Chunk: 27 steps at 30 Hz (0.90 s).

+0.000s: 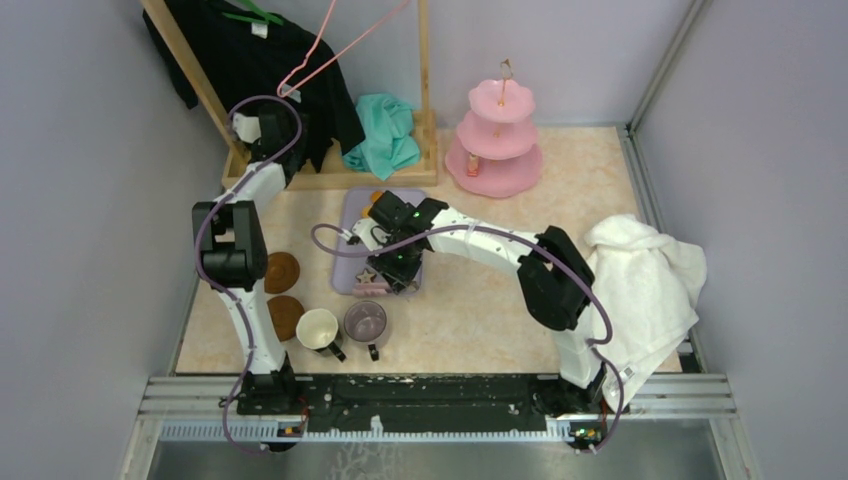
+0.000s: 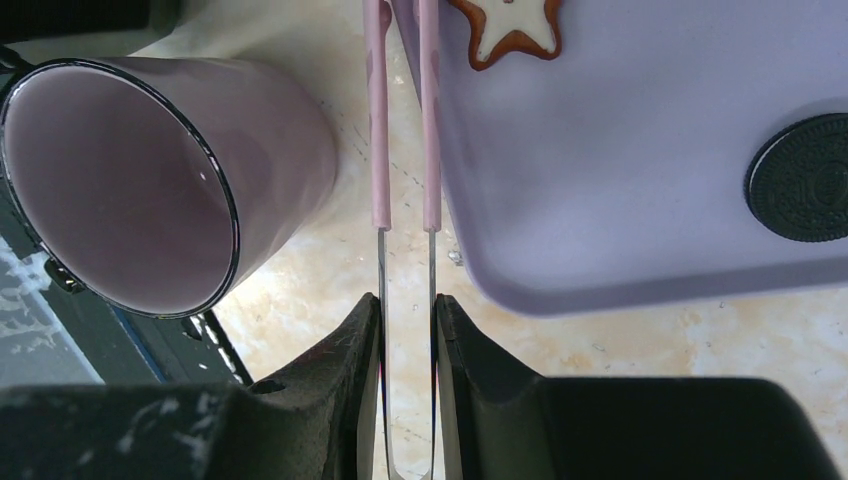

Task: Serve the afternoon tea
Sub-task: Pick up the desert from the tray.

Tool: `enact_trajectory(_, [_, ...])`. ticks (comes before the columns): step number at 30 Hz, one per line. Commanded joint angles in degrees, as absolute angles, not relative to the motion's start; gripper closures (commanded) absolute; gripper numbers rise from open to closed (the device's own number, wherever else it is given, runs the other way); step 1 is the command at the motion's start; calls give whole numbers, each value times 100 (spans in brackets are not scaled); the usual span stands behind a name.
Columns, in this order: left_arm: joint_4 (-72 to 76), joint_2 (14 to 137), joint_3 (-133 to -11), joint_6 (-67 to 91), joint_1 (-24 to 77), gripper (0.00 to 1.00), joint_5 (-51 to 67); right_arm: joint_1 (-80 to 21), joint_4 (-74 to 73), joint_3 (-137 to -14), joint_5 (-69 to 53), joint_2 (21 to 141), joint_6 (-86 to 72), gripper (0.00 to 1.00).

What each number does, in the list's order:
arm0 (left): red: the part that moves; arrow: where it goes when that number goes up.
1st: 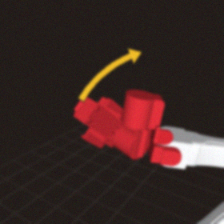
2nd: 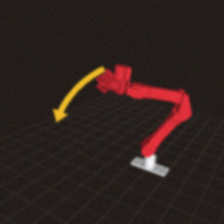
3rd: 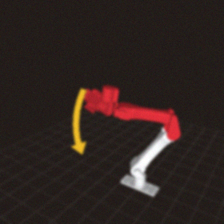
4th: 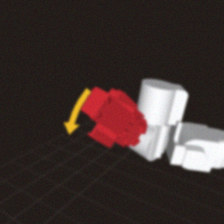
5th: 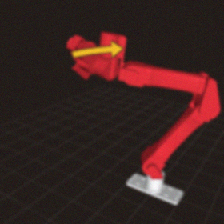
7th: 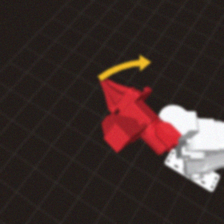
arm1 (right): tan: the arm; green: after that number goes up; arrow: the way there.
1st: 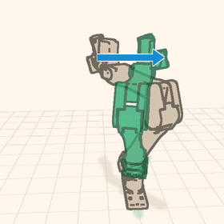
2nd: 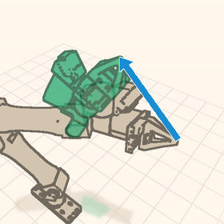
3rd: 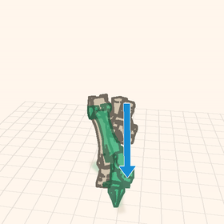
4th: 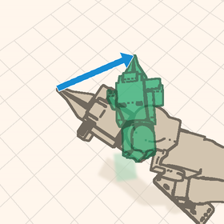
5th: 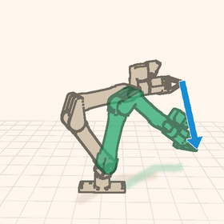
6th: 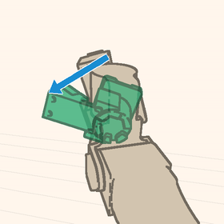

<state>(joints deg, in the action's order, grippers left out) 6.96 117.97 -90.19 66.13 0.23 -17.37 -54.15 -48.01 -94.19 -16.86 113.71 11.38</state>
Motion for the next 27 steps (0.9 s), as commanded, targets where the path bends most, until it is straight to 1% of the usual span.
enact_trajectory(1, [635, 11856, -9223, 6507, 16, 19, -1692, -5324, -4495, -9489, -1979, 11087, 1169, 85])
enact_trajectory(27, [484, 12031, -9548, 6369, 206, 19, -1774, -5032, -3861, -8865, -2452, 10667, 984, 89])
